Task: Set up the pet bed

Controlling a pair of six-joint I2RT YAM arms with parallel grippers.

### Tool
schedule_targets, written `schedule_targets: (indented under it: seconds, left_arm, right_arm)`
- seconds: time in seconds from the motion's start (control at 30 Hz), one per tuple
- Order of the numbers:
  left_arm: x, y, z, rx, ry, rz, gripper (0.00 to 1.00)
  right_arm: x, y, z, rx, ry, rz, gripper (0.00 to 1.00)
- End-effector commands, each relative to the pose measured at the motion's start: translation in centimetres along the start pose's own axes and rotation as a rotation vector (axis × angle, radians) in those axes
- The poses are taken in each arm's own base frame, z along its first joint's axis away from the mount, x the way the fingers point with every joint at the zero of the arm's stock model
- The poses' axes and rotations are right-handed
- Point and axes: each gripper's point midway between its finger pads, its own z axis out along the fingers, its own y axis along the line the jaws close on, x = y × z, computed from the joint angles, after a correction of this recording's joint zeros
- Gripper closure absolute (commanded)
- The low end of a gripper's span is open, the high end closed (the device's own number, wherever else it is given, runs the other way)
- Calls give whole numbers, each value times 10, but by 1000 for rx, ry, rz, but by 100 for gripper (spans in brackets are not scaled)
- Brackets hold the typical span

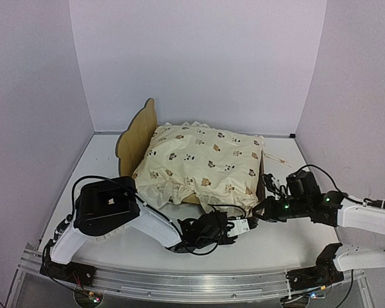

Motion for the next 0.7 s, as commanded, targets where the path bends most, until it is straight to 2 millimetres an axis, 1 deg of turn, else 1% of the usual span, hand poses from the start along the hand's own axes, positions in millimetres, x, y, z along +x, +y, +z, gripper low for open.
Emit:
schedule_targets:
  seconds: [0.0, 0.2, 0.23, 0.3, 0.33, 0.43, 0.5, 0.67]
  left_arm:
    - [-24, 16, 7, -49, -73, -7, 86]
    - [-24, 14, 12, -40, -75, 8, 88]
    - [-24, 13, 13, -37, -73, 17, 90]
    - [-25, 14, 15, -37, -73, 28, 98]
    - [-26, 14, 14, -38, -74, 30, 100]
    - [-27, 17, 12, -41, -74, 25, 100]
    - [-22, 17, 9, -38, -58, 22, 100]
    - [-11, 24, 1, -30, 5, -8, 100]
  right_arm:
    - [-15, 13, -4, -23, -32, -6, 100]
    - [-16, 14, -4, -24, -30, -6, 100]
    - [-16, 14, -4, -23, -30, -7, 100]
    - [-17, 15, -4, -22, -30, -7, 100]
    - [-17, 14, -4, -19, -32, -7, 100]
    - [-18, 12, -5, -8, -41, -11, 100]
    - [-19, 9, -7, 14, -47, -17, 100]
    - [-21, -8, -15, 123, -64, -57, 100]
